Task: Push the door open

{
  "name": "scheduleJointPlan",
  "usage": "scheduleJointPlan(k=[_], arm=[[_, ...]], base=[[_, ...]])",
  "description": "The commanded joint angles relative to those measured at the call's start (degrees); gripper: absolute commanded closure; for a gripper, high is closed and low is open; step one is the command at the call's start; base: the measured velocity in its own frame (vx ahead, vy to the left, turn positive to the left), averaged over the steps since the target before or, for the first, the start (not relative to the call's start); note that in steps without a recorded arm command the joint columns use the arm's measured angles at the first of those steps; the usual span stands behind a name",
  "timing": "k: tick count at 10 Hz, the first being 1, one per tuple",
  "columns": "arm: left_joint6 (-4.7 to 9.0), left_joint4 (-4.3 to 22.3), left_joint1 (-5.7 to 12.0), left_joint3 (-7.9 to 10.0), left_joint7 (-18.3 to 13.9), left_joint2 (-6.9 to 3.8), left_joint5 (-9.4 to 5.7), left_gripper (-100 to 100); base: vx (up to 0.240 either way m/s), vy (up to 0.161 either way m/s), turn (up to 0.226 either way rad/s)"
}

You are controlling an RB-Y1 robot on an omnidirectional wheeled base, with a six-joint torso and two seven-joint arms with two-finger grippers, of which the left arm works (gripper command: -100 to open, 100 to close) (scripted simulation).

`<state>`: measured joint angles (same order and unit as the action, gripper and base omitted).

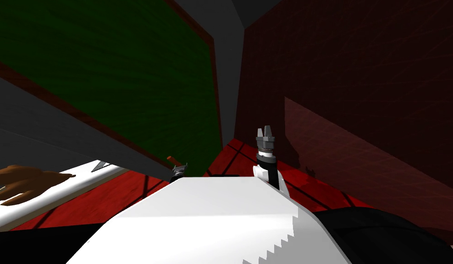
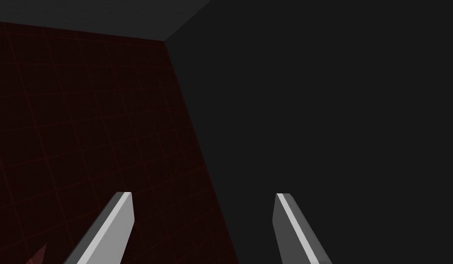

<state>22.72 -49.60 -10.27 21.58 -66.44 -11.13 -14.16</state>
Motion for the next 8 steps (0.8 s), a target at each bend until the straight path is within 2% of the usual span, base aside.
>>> scheduleJointPlan(k=[1, 4, 5, 6, 7, 8], arm=[[-2.28, -0.03, 0.21, -0.87, 0.39, 0.66, 2.71, 100], [-2.28, -0.03, 0.21, -0.87, 0.39, 0.66, 2.71, 100], [-3.41, -0.05, 0.3, -1.07, 0.65, 0.77, 4.22, 100], [-3.41, -0.05, 0.3, -1.07, 0.65, 0.77, 4.22, 100], [-4.63, -0.06, 0.39, -1.28, 0.92, 0.89, 5.84, 100], [-4.63, -0.06, 0.39, -1.28, 0.92, 0.89, 5.84, 100]], base=[[-0.021, -0.056, 0.126], [0.005, -0.019, 0.012], [-0.009, -0.025, 0.014], [0.0, -0.024, 0.025], [-0.006, -0.031, 0.048], [0.001, -0.031, 0.028]])
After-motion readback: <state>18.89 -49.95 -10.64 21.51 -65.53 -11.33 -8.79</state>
